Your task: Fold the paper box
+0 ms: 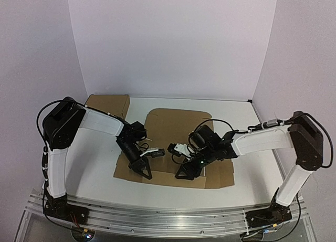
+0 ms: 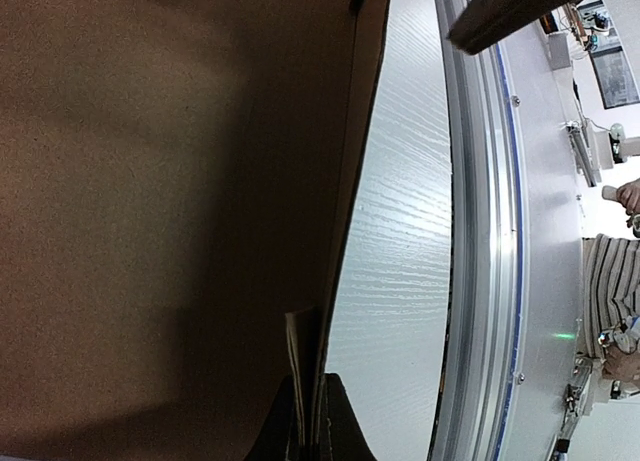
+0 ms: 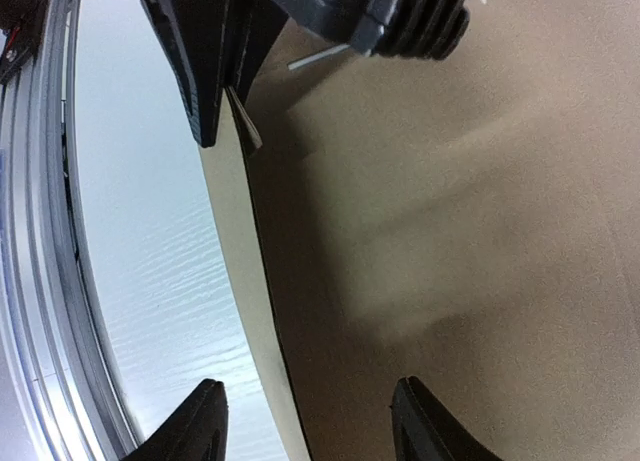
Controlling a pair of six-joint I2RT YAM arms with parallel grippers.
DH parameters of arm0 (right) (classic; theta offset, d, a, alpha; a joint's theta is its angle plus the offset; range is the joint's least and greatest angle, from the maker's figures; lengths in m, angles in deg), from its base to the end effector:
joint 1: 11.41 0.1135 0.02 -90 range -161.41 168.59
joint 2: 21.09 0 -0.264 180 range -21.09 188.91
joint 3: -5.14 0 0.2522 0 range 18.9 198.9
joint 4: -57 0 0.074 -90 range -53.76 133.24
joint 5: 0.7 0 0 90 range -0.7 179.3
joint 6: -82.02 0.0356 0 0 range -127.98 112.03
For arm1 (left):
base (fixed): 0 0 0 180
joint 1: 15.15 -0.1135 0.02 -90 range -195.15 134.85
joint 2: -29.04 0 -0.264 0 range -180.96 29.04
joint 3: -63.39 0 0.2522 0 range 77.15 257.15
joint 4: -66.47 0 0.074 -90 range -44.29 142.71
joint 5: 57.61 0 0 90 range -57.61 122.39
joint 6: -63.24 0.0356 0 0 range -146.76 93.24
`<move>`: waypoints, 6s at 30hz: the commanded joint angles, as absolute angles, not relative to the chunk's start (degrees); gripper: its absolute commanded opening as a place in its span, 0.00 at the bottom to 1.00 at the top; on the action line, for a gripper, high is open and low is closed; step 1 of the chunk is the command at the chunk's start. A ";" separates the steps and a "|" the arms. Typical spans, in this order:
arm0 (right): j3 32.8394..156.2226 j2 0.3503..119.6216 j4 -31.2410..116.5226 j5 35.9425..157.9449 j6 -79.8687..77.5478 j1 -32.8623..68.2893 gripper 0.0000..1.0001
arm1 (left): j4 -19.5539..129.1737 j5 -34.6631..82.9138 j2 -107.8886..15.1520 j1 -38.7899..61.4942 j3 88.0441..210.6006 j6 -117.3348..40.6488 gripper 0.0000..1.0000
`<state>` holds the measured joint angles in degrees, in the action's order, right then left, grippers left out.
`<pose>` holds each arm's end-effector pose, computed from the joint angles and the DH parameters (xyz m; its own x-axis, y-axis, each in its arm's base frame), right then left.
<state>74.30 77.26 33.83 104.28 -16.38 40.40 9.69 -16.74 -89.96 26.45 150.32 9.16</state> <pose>0.2059 0.2766 0.1659 -0.3592 -0.6848 -0.6340 -0.9192 0.3772 0.1133 0.2541 -0.2616 0.1132 -0.3439 0.8187 -0.4598 0.7996 -0.0013 -0.6005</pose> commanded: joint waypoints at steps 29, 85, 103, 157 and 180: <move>81.24 101.36 33.57 141.58 -6.31 28.97 0.00 | 32.31 -9.14 -61.73 24.61 132.92 25.45 0.71; 71.05 79.00 30.63 95.44 31.07 38.00 0.00 | 27.86 12.74 -82.36 35.51 133.02 17.56 0.03; 64.66 84.81 27.89 96.65 35.41 37.00 0.00 | 30.17 4.60 -69.34 36.08 136.38 22.52 0.01; 68.39 79.67 17.76 96.33 36.07 36.21 0.00 | 29.46 8.69 -76.41 31.70 127.97 35.02 0.00; 108.80 99.71 4.72 100.00 19.38 14.61 0.84 | 30.55 8.73 -76.06 31.79 128.48 37.50 0.00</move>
<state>105.16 95.09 7.66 94.28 22.15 14.55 32.37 2.56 -73.74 31.46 130.65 36.36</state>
